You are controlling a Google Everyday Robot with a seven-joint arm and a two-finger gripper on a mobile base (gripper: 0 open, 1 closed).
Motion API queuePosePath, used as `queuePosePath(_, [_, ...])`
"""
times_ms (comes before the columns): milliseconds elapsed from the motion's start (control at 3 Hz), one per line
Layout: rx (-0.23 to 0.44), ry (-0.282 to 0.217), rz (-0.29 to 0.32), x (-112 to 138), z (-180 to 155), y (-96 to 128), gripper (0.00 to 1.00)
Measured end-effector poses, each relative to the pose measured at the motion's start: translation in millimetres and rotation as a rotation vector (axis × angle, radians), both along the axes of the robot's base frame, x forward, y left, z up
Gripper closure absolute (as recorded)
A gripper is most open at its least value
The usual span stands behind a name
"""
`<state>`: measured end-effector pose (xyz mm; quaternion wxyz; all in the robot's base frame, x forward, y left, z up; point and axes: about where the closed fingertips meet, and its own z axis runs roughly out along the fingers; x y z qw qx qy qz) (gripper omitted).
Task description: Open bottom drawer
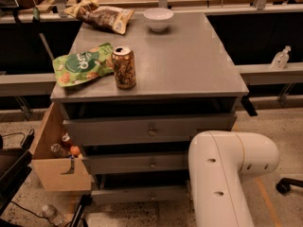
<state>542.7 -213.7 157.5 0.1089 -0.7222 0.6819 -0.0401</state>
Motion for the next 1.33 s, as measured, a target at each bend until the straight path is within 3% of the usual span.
queuePosePath(667, [0.0, 0.0, 0.0, -0.1, -0.1, 0.0, 0.05])
queuePosePath(1333, [0.006, 0.004, 0.005, -1.3, -2.2, 1.6, 0.0])
